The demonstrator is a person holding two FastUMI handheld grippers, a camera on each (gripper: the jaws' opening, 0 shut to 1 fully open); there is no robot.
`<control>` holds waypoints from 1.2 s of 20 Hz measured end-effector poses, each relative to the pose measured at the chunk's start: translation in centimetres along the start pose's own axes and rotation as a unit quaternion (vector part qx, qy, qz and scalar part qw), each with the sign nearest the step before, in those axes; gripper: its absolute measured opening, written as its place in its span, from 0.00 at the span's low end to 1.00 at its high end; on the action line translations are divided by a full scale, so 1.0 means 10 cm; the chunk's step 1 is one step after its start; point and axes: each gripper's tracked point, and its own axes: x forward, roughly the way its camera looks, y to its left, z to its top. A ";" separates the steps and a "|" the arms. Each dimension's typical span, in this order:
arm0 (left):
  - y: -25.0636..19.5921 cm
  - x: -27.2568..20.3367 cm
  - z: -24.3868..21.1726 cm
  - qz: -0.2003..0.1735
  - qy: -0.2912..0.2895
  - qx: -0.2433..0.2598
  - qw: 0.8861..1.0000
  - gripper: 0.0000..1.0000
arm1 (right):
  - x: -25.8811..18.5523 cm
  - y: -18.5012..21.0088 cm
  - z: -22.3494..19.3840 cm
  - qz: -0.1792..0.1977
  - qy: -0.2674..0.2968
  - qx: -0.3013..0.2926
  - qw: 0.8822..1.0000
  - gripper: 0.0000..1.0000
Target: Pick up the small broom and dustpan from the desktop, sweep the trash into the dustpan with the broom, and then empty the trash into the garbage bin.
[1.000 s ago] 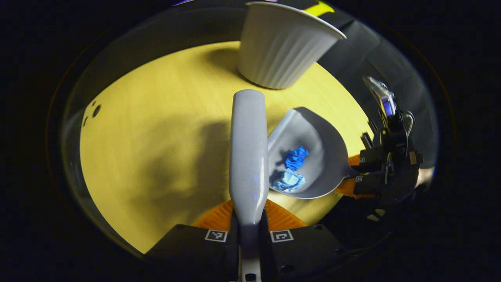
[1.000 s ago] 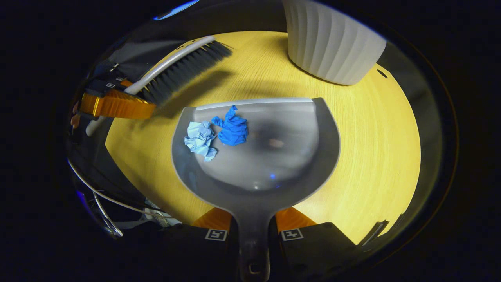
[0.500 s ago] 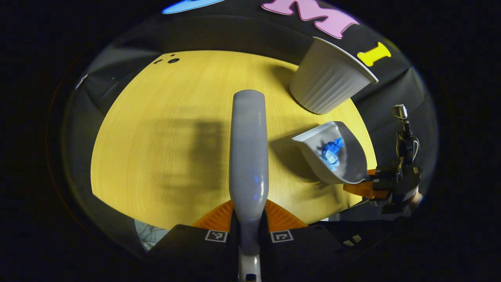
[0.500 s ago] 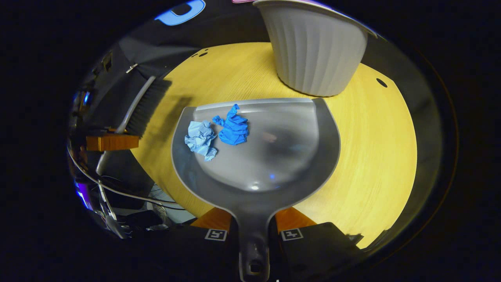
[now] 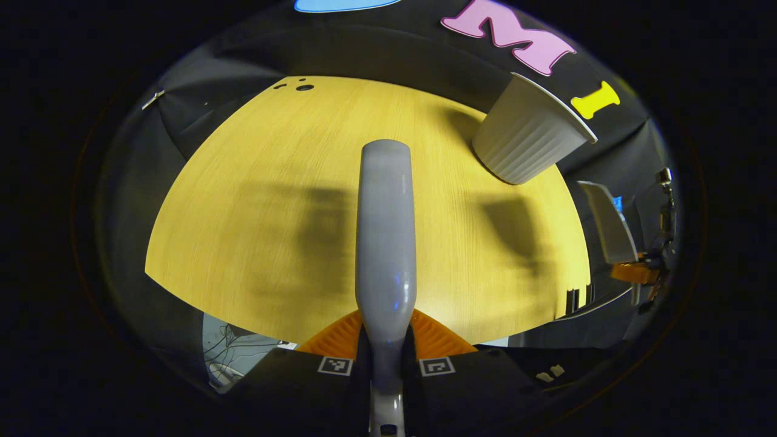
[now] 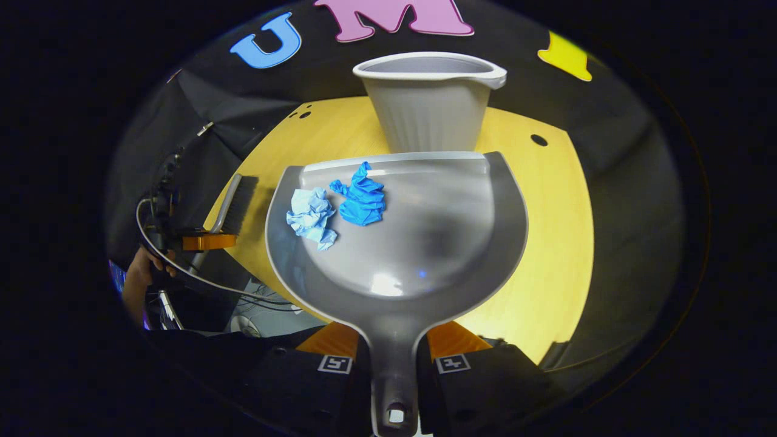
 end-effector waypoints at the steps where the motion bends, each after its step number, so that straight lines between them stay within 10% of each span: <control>1: 0.05 0.01 0.00 -0.002 0.002 -0.002 1.000 0.29 | 0.01 0.00 0.00 -0.005 0.001 0.001 1.000 0.35; 24: 0.54 -0.11 -0.52 0.001 0.017 -0.038 0.999 0.25 | -0.36 -0.04 0.31 -0.182 -0.105 -0.052 0.976 0.35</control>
